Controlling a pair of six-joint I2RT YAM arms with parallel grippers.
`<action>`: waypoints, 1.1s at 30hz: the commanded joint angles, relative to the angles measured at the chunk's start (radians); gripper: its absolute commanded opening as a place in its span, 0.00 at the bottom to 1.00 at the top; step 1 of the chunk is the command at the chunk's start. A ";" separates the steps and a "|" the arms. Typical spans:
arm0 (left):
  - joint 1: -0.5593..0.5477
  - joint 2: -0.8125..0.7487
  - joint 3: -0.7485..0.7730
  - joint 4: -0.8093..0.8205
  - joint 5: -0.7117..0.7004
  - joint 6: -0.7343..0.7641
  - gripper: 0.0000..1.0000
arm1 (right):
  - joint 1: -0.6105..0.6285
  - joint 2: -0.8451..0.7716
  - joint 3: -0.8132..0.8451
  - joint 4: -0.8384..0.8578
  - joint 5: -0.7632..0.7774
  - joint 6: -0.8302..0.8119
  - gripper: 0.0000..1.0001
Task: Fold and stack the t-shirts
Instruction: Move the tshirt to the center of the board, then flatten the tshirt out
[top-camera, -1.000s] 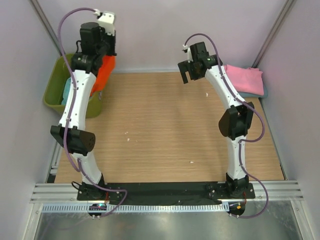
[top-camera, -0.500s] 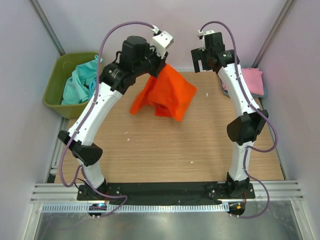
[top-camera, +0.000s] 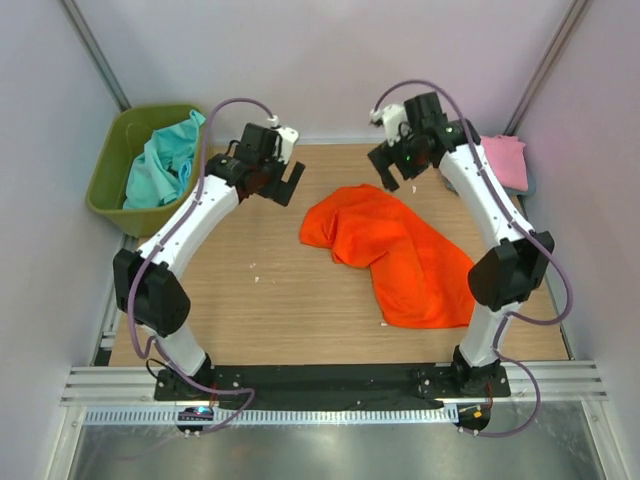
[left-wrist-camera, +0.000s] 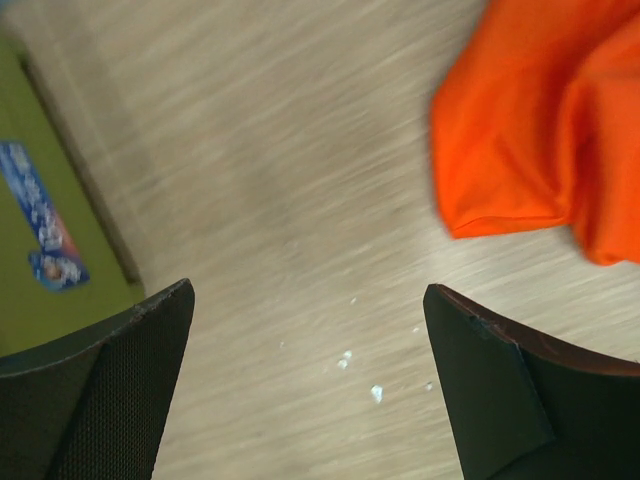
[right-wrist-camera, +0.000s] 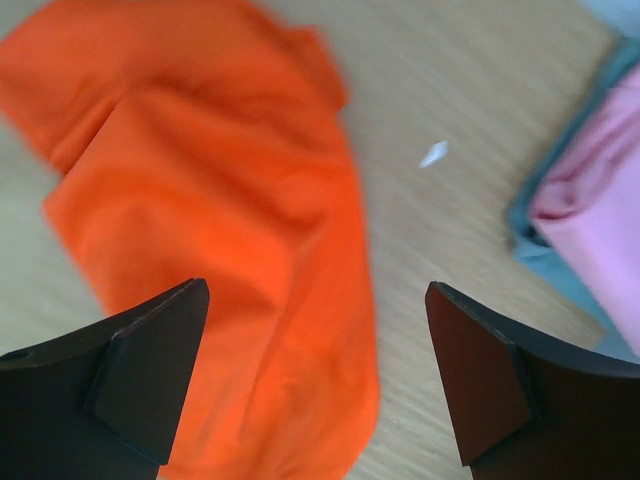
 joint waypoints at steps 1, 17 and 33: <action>0.095 -0.075 -0.041 -0.027 0.016 -0.089 0.97 | 0.111 -0.144 -0.247 -0.067 -0.179 -0.212 0.95; 0.267 -0.237 -0.162 -0.043 -0.110 -0.117 0.93 | 0.360 0.249 -0.033 0.108 -0.133 -0.203 0.93; 0.321 -0.339 -0.147 -0.018 -0.188 -0.129 0.92 | 0.405 0.431 -0.022 0.182 -0.111 -0.191 0.80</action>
